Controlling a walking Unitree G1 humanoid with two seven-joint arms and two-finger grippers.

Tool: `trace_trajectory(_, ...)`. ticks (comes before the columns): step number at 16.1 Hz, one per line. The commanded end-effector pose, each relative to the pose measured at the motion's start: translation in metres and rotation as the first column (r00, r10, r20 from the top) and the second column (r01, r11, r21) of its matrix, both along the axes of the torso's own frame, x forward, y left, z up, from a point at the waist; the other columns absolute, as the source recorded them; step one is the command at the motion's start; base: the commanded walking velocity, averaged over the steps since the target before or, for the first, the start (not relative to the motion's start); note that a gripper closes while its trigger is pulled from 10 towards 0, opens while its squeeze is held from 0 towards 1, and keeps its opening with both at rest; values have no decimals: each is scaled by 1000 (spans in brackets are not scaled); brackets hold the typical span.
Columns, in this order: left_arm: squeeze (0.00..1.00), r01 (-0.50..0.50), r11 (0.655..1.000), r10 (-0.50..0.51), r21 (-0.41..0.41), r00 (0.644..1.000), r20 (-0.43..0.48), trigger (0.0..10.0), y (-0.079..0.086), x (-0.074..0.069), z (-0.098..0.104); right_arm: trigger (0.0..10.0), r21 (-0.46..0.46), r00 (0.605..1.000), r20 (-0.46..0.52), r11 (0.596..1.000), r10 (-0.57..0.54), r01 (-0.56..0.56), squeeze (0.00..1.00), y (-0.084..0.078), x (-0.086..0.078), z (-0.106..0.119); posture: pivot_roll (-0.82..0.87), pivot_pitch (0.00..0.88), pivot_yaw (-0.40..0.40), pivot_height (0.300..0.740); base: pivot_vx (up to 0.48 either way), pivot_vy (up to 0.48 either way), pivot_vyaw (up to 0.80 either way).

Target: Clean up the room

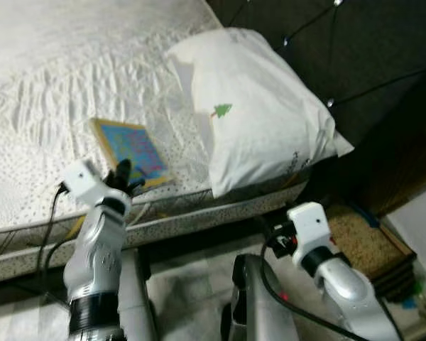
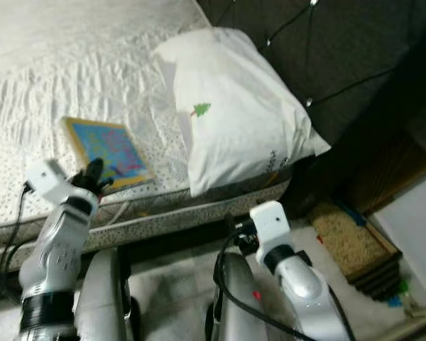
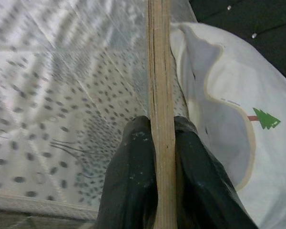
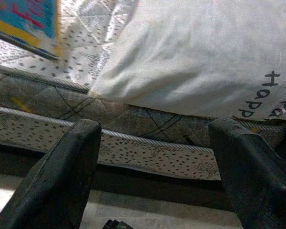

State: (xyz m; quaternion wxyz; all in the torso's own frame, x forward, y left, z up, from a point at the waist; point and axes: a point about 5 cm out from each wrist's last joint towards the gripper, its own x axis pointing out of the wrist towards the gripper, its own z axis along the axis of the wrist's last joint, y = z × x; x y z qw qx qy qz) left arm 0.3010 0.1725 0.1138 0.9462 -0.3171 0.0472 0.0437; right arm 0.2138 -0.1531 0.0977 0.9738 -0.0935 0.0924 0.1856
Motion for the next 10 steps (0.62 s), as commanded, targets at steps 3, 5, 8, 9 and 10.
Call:
trace_trajectory(3,0,63,990,-62,-126,998,11,10000,-13,23,7,10000,0,1000,10,1000,-21,21,0,-11,-15,15,-168,233,-114,557,0,0,0)
trace_trajectory(5,0,117,980,-121,-164,992,-18,10000,-21,34,7,10000,-16,999,11,999,-33,33,0,-15,-23,21,-198,258,-117,557,0,0,0)
trace_trajectory(8,0,185,961,-203,-205,977,-69,10000,-27,45,4,10000,-26,999,21,999,-34,34,0,-15,-28,30,-229,274,-122,557,0,0,0)
trace_trajectory(9,0,219,951,-245,-221,964,-100,10000,-30,49,3,10000,-30,999,23,999,-33,34,0,-16,-29,32,-239,276,-124,557,0,0,0)
trace_trajectory(10,0,240,946,-271,-218,955,-123,10000,-32,51,2,10000,-32,999,21,999,-34,34,0,-16,-29,34,-245,277,-128,557,0,0,0)
